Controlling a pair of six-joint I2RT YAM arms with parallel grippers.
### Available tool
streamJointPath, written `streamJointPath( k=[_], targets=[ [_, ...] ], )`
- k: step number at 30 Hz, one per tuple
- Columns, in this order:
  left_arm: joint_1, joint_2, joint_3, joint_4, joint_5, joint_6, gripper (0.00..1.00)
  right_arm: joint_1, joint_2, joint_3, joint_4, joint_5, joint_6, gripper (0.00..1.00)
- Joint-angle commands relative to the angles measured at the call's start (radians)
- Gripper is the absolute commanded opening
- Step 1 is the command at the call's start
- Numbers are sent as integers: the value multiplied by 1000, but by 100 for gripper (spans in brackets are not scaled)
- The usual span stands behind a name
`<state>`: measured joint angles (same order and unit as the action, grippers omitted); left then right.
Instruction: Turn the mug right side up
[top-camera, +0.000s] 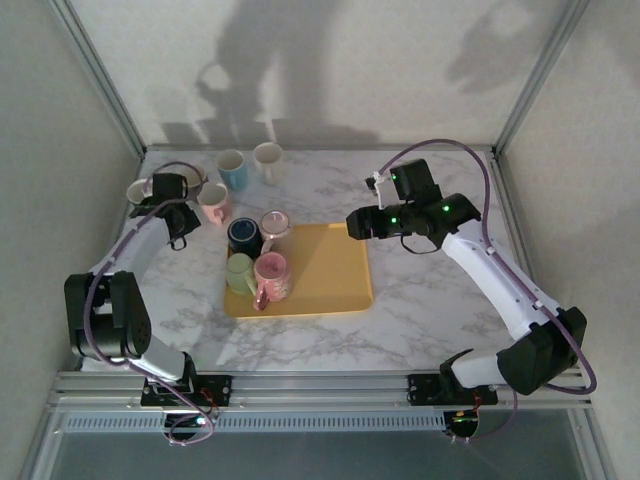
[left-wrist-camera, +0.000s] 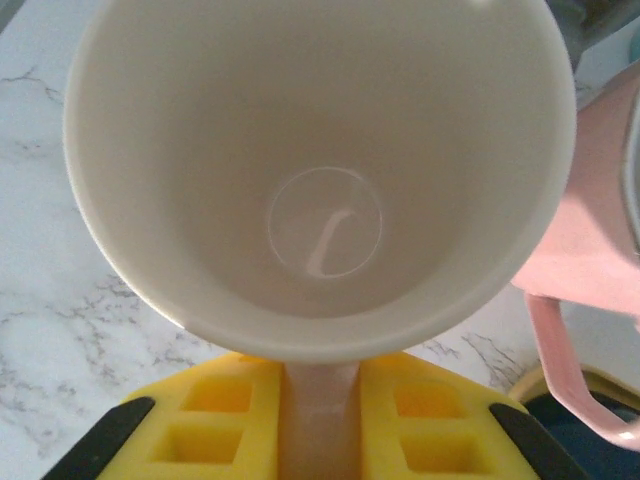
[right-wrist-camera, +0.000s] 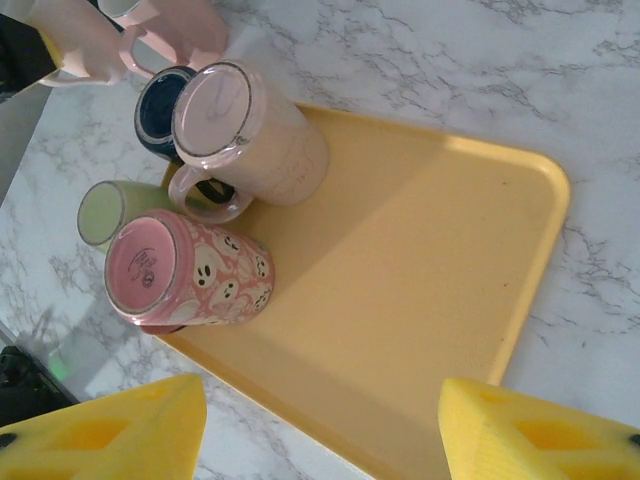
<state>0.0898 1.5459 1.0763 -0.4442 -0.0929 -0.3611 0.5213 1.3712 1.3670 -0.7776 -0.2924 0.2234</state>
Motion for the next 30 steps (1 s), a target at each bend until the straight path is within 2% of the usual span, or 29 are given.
streamJointPath(
  k=[1,9,11,17,23,30],
  targets=[
    [7,34,-11,118,-33,29,0,2,6,-14,18,-18,-5,64],
    [5,94,-27,142,-33,27,2,2,7,-38,25,-3,-19,65],
    [4,96,-35,140,-34,20,21,3,11,-33,23,1,-21,65],
    [-8,36,-50,120,-52,3,41,2,13,-31,38,11,-16,66],
    [-10,-92,-46,45,16,-17,50,2,0,-31,32,39,0,69],
    [-9,-260,-63,-49,117,-36,53,3,-13,-39,28,50,43,70]
  ],
)
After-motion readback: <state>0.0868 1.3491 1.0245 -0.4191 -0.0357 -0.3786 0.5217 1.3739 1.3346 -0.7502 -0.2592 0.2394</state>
